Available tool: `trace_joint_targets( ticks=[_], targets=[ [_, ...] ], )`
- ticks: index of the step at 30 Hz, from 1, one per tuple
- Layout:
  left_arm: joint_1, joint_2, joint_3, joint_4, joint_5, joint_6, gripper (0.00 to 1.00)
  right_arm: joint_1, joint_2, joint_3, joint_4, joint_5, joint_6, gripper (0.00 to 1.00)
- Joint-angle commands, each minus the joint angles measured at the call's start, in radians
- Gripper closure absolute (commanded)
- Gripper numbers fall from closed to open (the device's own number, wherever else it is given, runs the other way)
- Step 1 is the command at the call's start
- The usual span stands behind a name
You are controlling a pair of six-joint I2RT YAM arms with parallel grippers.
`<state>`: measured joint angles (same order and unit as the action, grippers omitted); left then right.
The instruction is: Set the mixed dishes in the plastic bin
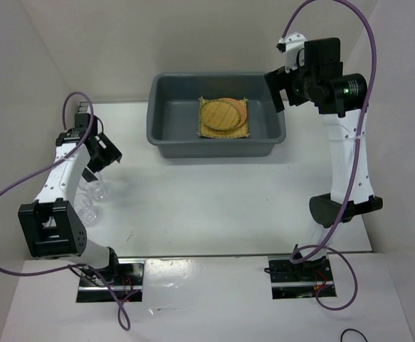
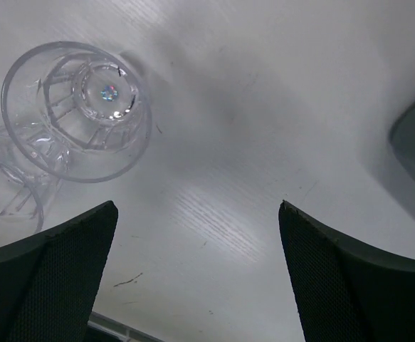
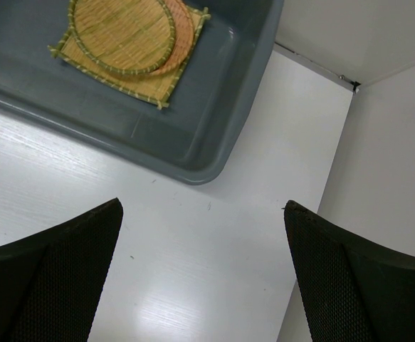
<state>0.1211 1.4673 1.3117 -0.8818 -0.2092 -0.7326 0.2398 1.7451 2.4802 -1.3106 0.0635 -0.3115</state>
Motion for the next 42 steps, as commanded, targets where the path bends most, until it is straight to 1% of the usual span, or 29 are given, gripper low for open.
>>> trace_joint_targets(
  ticks=[1,5,9,12,17,18,20,24,25,28,29,31,34,35,38,42],
  targets=[
    [0.038,-0.010,-0.069,0.096,0.054,0.033,0.00,0.009,-0.044,-0.015,0.010,0.010,0.008,0.02],
    [0.064,0.053,-0.133,0.148,0.054,0.056,0.00,0.009,-0.076,-0.038,0.010,0.021,0.008,0.02],
    [0.086,0.076,-0.147,0.188,0.064,0.078,0.00,0.009,-0.102,-0.081,0.010,0.030,0.008,0.02],
    [0.098,0.134,-0.147,0.199,0.064,0.101,0.00,0.009,-0.122,-0.104,0.010,0.039,0.008,0.02],
    [0.109,0.177,-0.138,0.218,0.091,0.110,0.04,0.009,-0.142,-0.124,0.010,0.048,0.008,0.02],
    [0.109,0.177,-0.138,0.218,0.103,0.110,0.04,0.009,-0.151,-0.124,0.010,0.048,0.008,0.02],
    [0.109,0.154,-0.127,0.218,0.113,0.110,0.08,0.009,-0.151,-0.135,0.010,0.048,0.008,0.02],
    [0.109,0.097,-0.057,0.176,0.165,0.110,0.08,0.009,-0.160,-0.135,0.010,0.058,0.008,0.02],
    [0.109,0.085,-0.007,0.166,0.165,0.110,0.08,0.009,-0.160,-0.135,0.010,0.058,0.008,0.02],
    [0.100,0.085,0.079,0.120,0.154,0.136,0.08,0.009,-0.151,-0.135,0.010,0.058,0.008,0.02],
    [0.100,0.085,0.122,0.106,0.137,0.153,0.06,0.009,-0.151,-0.126,0.010,0.058,0.008,0.02],
    [0.100,0.113,0.147,0.093,0.114,0.166,0.05,0.009,-0.142,-0.126,0.010,0.049,0.008,0.02],
    [0.120,0.145,0.147,0.093,0.081,0.194,0.05,0.009,-0.142,-0.116,0.010,0.048,0.008,0.02],
    [0.129,0.159,0.124,0.093,0.070,0.209,0.04,0.009,-0.142,-0.116,0.010,0.048,0.008,0.02],
    [0.167,0.180,0.081,0.129,0.070,0.243,0.04,0.009,-0.142,-0.116,0.010,0.048,0.008,0.02],
    [0.195,0.214,0.040,0.161,0.108,0.266,0.04,0.009,-0.142,-0.125,0.010,0.048,0.008,0.02]
  ],
)
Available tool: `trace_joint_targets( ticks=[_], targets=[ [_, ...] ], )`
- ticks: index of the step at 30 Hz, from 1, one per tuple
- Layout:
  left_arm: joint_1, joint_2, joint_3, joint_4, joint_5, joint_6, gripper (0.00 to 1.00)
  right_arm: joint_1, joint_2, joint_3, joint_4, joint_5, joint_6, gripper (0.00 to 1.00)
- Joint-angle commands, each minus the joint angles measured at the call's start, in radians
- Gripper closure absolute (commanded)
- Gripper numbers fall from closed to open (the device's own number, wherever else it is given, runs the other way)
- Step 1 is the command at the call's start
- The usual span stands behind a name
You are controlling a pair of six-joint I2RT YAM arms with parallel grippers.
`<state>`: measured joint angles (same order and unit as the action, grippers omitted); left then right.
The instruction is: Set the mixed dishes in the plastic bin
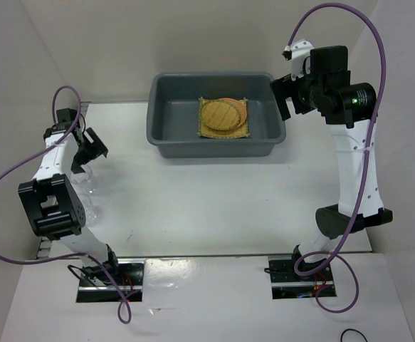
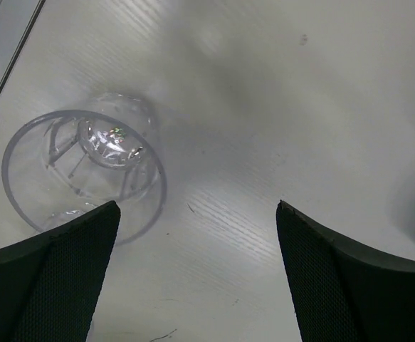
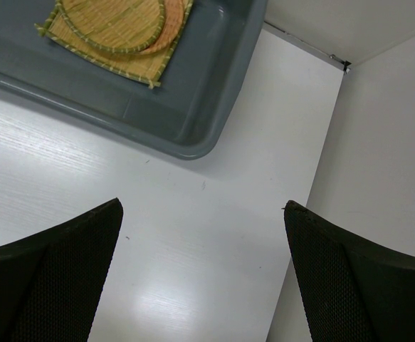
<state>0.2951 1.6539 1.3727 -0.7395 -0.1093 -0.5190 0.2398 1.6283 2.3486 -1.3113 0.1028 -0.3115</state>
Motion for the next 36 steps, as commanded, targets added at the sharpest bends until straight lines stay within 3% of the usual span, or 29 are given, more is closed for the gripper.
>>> trace_joint_targets(
  ticks=[1,7,11,14,15,16,22,24,26,27,28,31,33,36],
  targets=[
    [0.035,0.046,-0.021,0.019,0.029,0.063,0.04,0.009,-0.025,0.006,0.011,0.009,0.008,0.02],
    [0.055,0.115,-0.001,0.028,0.091,0.094,0.04,0.009,-0.035,-0.012,0.011,0.018,0.008,0.02],
    [0.055,0.156,-0.001,0.028,0.200,0.137,0.15,0.009,-0.035,-0.012,0.011,0.018,0.008,0.02],
    [0.055,0.165,0.008,0.028,0.272,0.146,0.58,0.009,-0.035,-0.003,0.011,0.028,0.008,0.02],
    [0.055,0.165,0.008,0.028,0.272,0.146,0.89,0.009,-0.035,-0.003,0.011,0.028,0.008,0.02],
    [0.055,0.165,0.008,0.028,0.272,0.146,0.99,0.009,-0.035,-0.003,0.011,0.028,0.008,0.02],
    [0.055,0.115,0.123,0.005,0.316,0.088,1.00,0.009,-0.013,0.017,0.011,0.028,-0.001,0.02],
    [0.065,0.048,0.152,0.069,0.460,0.027,1.00,0.009,-0.002,0.029,0.011,0.028,-0.001,0.02],
    [0.065,-0.047,0.141,0.300,0.625,-0.050,1.00,0.009,0.010,0.040,0.011,0.028,-0.001,0.02],
    [0.065,-0.057,0.141,0.384,0.802,-0.097,1.00,0.009,0.010,0.040,0.011,0.018,-0.001,0.02],
    [0.046,-0.034,0.173,0.545,0.891,-0.204,1.00,0.009,0.010,0.052,0.011,0.018,-0.001,0.02],
    [-0.060,0.035,0.282,0.693,0.993,-0.352,1.00,0.009,0.031,0.063,0.011,0.018,-0.001,0.02],
    [-0.118,0.072,0.438,0.668,0.941,-0.365,1.00,0.009,0.031,0.072,0.011,0.018,-0.001,0.02],
    [-0.235,0.222,0.706,0.383,0.829,-0.218,1.00,0.009,0.031,0.081,0.011,0.018,-0.001,0.02]
  ],
)
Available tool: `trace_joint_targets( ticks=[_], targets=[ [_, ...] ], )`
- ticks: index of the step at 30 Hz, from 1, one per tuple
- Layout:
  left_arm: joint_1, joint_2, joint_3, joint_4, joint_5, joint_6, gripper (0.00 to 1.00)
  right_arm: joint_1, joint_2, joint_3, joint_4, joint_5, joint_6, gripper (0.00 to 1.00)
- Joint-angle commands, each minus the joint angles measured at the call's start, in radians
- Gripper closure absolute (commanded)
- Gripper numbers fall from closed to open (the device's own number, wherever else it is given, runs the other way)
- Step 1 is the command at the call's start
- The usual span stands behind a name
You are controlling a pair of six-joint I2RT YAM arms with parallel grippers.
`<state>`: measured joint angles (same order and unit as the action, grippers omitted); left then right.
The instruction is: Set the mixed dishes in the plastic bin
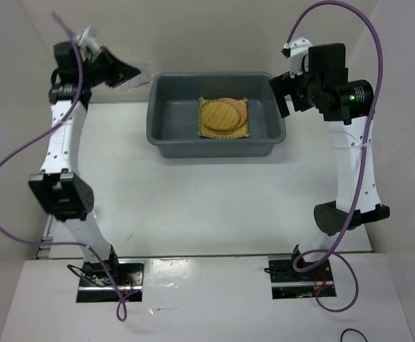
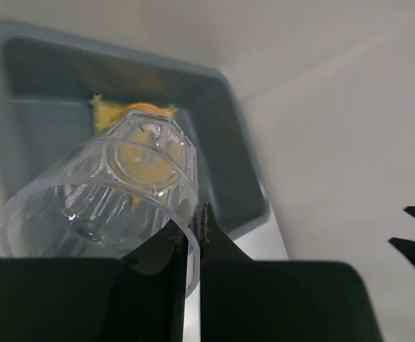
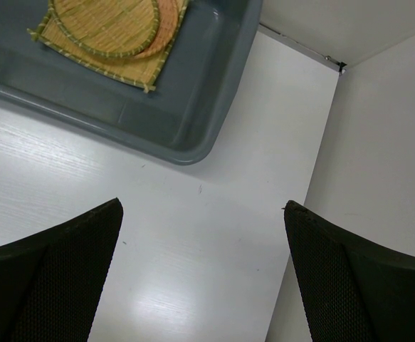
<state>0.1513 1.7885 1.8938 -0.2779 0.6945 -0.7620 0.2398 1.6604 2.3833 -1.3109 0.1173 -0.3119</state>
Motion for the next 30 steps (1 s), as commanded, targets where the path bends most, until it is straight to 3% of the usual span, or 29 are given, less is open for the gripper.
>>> trace_joint_targets(
  ticks=[1,3,4,5,6,8,11,20,24,27,28,30],
  targets=[
    [-0.120,0.233,0.476,-0.327,-0.081,0.080,1.00,0.009,-0.001,0.047,0.010,0.004,-0.001,0.02],
    [-0.199,0.432,0.871,-0.598,-0.188,0.203,1.00,0.009,-0.001,0.057,0.010,0.013,-0.010,0.02],
    [-0.222,0.639,1.236,-0.818,-0.255,0.213,1.00,0.009,-0.001,0.057,0.010,0.022,-0.010,0.02],
    [-0.235,0.605,1.078,-0.789,-0.241,0.193,1.00,0.009,-0.001,0.057,0.010,0.022,-0.010,0.02],
    [-0.257,0.565,0.956,-0.740,-0.319,0.193,1.00,0.009,-0.001,0.057,0.010,0.031,-0.010,0.02],
    [-0.347,0.565,0.869,-0.782,-0.471,0.265,1.00,0.009,-0.013,0.027,0.010,0.041,-0.010,0.02],
    [-0.406,0.719,1.014,-0.894,-0.619,0.296,1.00,0.009,-0.050,-0.016,0.010,0.050,-0.019,0.02],
    [-0.467,0.854,1.019,-0.938,-0.705,0.296,1.00,0.009,-0.103,-0.092,0.010,0.079,-0.019,0.02],
    [-0.478,0.864,0.996,-0.949,-0.728,0.296,0.88,0.009,-0.122,-0.125,0.010,0.079,-0.029,0.02],
    [-0.478,0.839,1.005,-0.949,-0.728,0.296,0.44,0.009,-0.122,-0.125,0.010,0.079,-0.029,0.02],
    [-0.478,0.830,1.019,-0.949,-0.728,0.296,0.25,0.009,-0.122,-0.125,0.010,0.079,-0.029,0.02],
    [-0.478,0.789,1.064,-0.936,-0.719,0.296,0.11,0.009,-0.122,-0.125,0.010,0.079,-0.029,0.02]
  ],
)
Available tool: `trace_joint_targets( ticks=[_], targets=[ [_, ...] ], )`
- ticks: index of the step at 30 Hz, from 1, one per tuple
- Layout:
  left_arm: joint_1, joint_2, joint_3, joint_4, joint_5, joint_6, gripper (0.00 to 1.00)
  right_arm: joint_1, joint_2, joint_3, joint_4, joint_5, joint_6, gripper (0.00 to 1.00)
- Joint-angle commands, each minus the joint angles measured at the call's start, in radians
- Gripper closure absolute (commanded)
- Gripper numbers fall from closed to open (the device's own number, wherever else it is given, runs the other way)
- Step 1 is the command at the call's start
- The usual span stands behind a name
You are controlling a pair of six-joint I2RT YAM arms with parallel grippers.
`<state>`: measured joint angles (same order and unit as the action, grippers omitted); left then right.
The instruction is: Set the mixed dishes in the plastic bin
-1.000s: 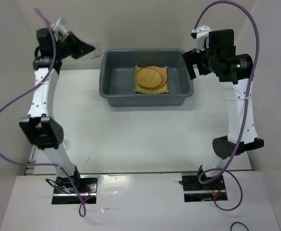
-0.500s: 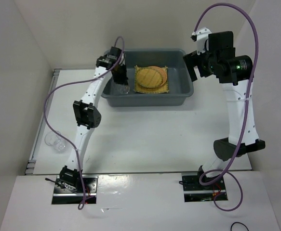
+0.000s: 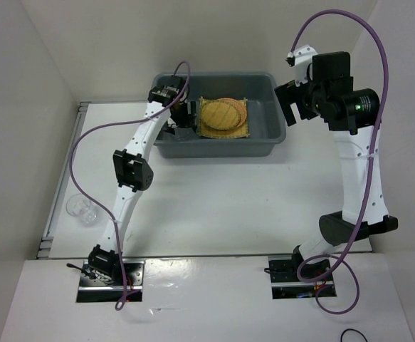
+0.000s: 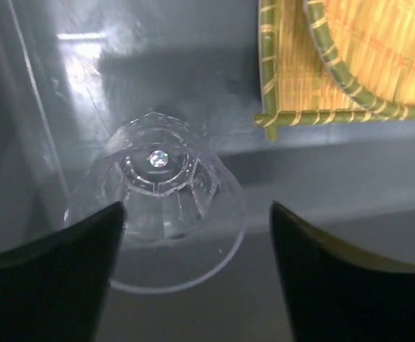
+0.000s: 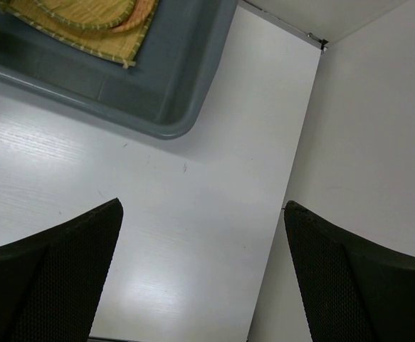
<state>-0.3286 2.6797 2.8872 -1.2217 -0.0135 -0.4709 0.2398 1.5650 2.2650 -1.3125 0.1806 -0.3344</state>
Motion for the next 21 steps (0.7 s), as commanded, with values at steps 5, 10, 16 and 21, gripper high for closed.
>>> trace_joint_targets(
  ticks=[5,10,16,21],
  targets=[
    [-0.007,-0.263,0.247,0.071,-0.124,0.021,0.00,0.009,-0.016,-0.007,0.012,-0.003,-0.006,0.02],
    [0.025,-0.469,0.247,-0.059,-0.435,-0.075,0.00,0.009,-0.016,0.002,0.012,-0.012,-0.006,0.02],
    [0.048,-0.930,-0.942,0.090,-0.745,-0.342,0.00,0.009,0.007,0.014,0.012,-0.030,-0.006,0.02],
    [0.244,-1.423,-1.591,0.473,-0.542,-0.360,0.00,0.009,0.027,0.047,0.012,-0.030,-0.006,0.02]
  ],
)
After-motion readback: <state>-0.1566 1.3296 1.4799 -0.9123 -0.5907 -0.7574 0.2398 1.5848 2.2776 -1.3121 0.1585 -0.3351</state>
